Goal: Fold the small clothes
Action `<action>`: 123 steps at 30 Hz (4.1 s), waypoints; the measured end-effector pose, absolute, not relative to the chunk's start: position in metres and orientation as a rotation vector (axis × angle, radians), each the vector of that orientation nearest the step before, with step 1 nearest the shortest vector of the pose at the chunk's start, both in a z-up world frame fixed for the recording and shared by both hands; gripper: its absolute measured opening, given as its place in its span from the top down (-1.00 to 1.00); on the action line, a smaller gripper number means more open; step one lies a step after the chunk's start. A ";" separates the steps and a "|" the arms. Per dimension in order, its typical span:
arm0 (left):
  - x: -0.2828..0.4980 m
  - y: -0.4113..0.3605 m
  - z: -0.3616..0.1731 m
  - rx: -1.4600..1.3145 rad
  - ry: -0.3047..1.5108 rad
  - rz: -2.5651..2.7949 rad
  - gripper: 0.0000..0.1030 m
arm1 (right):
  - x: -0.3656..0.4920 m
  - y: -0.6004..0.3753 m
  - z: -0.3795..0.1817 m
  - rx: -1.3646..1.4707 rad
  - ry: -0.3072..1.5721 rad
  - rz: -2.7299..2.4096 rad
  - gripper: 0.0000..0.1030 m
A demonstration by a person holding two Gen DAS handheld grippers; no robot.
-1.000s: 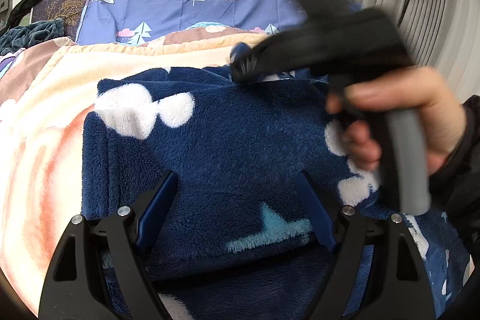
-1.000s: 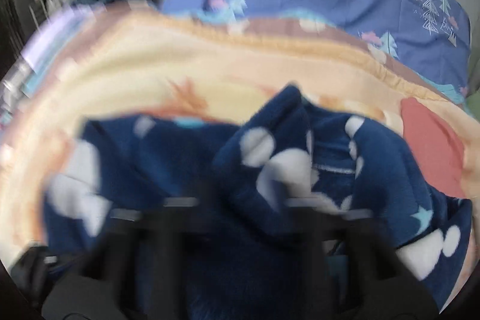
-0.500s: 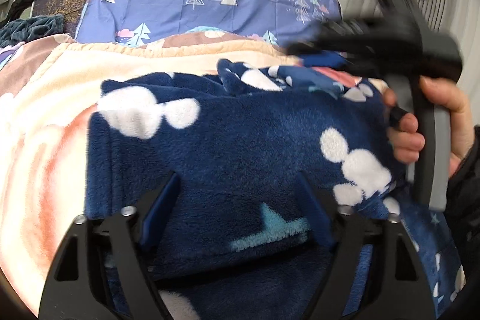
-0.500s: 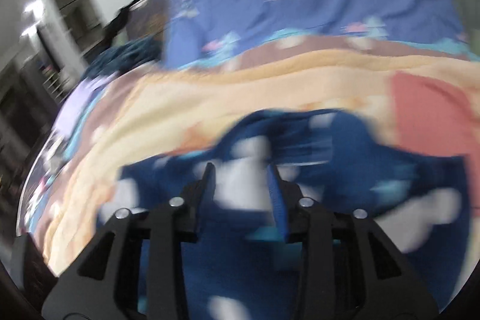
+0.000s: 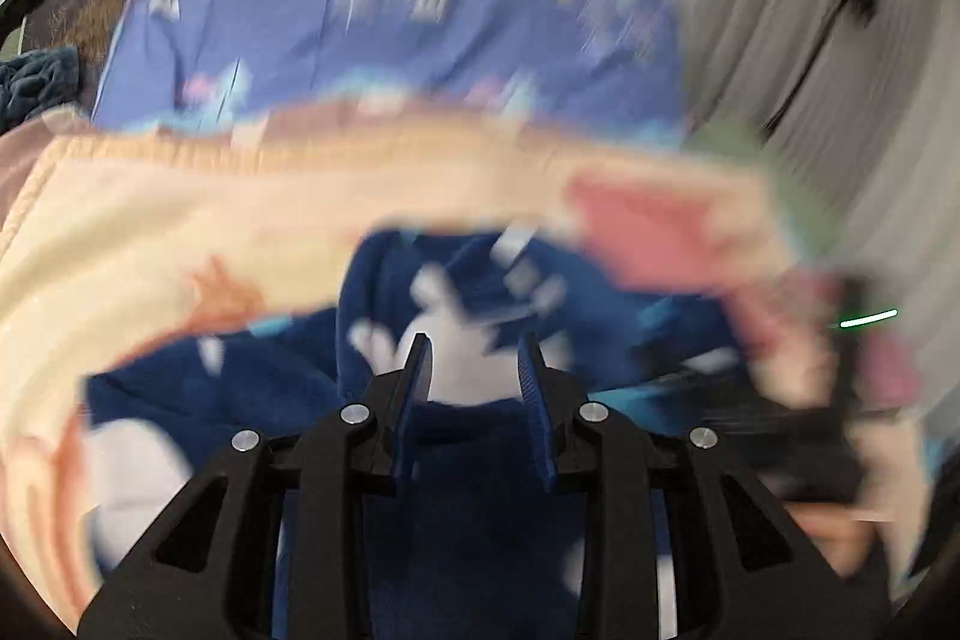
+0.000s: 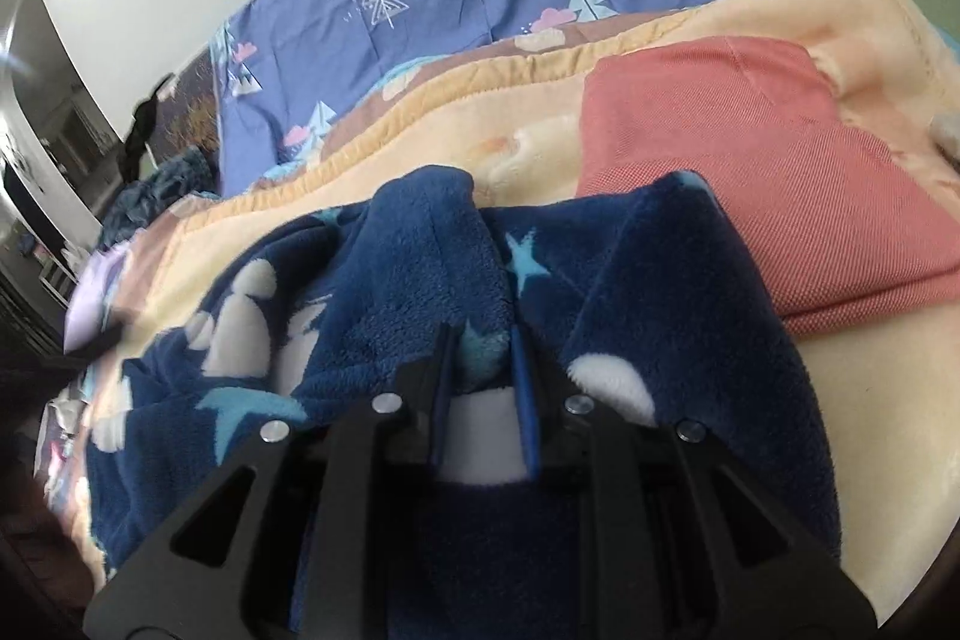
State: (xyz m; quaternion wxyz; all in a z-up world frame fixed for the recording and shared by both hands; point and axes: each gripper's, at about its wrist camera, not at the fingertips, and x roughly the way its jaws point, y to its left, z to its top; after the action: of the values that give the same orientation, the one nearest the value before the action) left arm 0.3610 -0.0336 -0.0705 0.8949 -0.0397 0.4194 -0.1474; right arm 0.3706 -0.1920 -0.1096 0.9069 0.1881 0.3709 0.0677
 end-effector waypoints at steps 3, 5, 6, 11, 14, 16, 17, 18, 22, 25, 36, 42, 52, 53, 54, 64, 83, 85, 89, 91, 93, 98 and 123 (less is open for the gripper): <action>0.370 -0.035 -0.103 -0.104 0.888 -0.267 0.36 | 0.369 -0.194 -0.109 0.386 0.761 0.145 0.62; 0.365 -0.033 -0.094 -0.098 0.886 -0.261 0.35 | 0.370 -0.193 -0.111 0.379 0.759 0.143 0.62; 0.357 -0.033 -0.084 -0.071 0.865 -0.259 0.32 | 0.370 -0.193 -0.110 0.383 0.758 0.145 0.62; 0.281 -0.011 -0.030 -0.017 0.722 -0.293 -0.10 | 0.345 -0.215 -0.089 0.439 0.663 0.148 0.62; 0.238 0.002 -0.021 0.004 0.696 -0.362 -0.11 | 0.305 -0.216 -0.054 0.386 0.615 0.257 0.62; 0.228 -0.002 -0.038 0.032 0.741 -0.385 -0.12 | 0.269 -0.196 -0.039 0.327 0.629 0.398 0.62; 0.229 -0.009 -0.051 0.067 0.771 -0.371 -0.12 | 0.257 -0.185 -0.040 0.278 0.647 0.414 0.56; 0.235 -0.017 -0.076 0.133 0.823 -0.319 -0.17 | 0.247 -0.170 -0.049 0.194 0.684 0.401 0.26; 0.233 -0.019 -0.088 0.140 0.823 -0.283 -0.21 | 0.247 -0.151 -0.112 -0.003 0.802 0.225 0.09; 0.204 -0.002 -0.064 0.111 0.793 -0.282 -0.21 | 0.226 -0.165 -0.079 0.091 0.764 0.199 0.08; 0.031 0.101 -0.073 0.063 0.774 -0.235 -0.47 | 0.053 -0.248 -0.076 0.265 0.748 0.271 0.34; -0.020 0.115 -0.071 0.044 0.728 -0.217 -0.54 | -0.021 -0.188 -0.065 0.236 0.755 0.591 0.39; -0.066 0.143 -0.088 -0.094 0.742 -0.185 -0.54 | -0.044 -0.140 -0.137 0.427 1.028 0.784 0.37; -0.069 0.144 -0.088 -0.106 0.744 -0.194 -0.54 | -0.043 -0.145 -0.136 0.469 1.030 0.804 0.31; -0.073 0.145 -0.089 -0.110 0.748 -0.208 -0.54 | -0.041 -0.147 -0.134 0.494 1.041 0.823 0.09; -0.087 0.144 -0.102 -0.137 0.780 -0.272 -0.57 | -0.031 -0.130 -0.123 0.399 1.074 0.726 -0.06; -0.088 0.148 -0.114 -0.213 0.821 -0.326 -0.57 | -0.052 -0.129 -0.083 0.443 0.898 0.968 0.87; -0.090 0.147 -0.114 -0.215 0.824 -0.351 -0.57 | -0.065 -0.134 -0.072 0.368 0.860 0.924 0.87; -0.093 0.140 -0.119 -0.176 0.836 -0.362 -0.56 | -0.060 -0.141 -0.110 0.346 1.002 0.810 0.68; -0.095 0.137 -0.119 -0.166 0.833 -0.356 -0.52 | -0.050 -0.141 -0.129 0.369 1.081 0.746 0.78; -0.096 0.137 -0.118 -0.170 0.831 -0.367 -0.22 | -0.055 -0.159 -0.126 0.442 1.045 0.754 0.69; -0.107 0.128 -0.104 -0.126 0.777 -0.437 0.74 | -0.071 -0.216 -0.086 0.413 0.837 0.570 0.19; -0.111 0.134 -0.114 -0.265 0.896 -0.463 -0.26 | -0.078 -0.300 -0.132 0.540 0.952 0.477 -0.19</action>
State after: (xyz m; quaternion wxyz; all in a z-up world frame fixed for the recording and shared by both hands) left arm -0.1111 0.1342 -0.1141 0.8671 -0.1266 0.4280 -0.2211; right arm -0.0775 -0.3005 -0.1315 0.8271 0.2545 0.4481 0.2245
